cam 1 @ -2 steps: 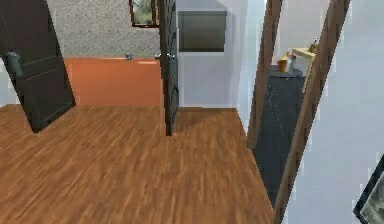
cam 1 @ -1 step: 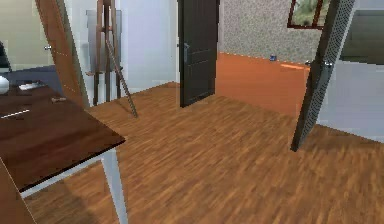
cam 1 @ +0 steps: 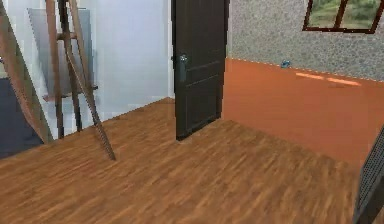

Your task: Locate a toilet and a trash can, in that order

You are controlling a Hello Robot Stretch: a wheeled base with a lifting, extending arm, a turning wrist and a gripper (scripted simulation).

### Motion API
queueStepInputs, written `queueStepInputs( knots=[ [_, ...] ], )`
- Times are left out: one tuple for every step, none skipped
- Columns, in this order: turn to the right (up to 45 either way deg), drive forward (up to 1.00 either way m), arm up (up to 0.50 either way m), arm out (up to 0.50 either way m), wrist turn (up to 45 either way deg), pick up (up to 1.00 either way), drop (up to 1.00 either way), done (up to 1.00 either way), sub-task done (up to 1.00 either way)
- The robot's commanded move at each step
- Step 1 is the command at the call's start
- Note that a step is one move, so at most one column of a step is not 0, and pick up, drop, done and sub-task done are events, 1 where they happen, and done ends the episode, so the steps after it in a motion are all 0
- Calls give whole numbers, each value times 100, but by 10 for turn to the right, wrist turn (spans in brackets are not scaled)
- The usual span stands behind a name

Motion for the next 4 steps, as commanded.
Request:
queueStepInputs(
  knots=[
    [-180,0,0,0,0,0,0,0,0],
    [0,15,0,0,0,0,0,0,0],
    [-300,0,0,0,0,0,0,0,0],
    [0,100,0,0,0,0,0,0,0]
  ],
)
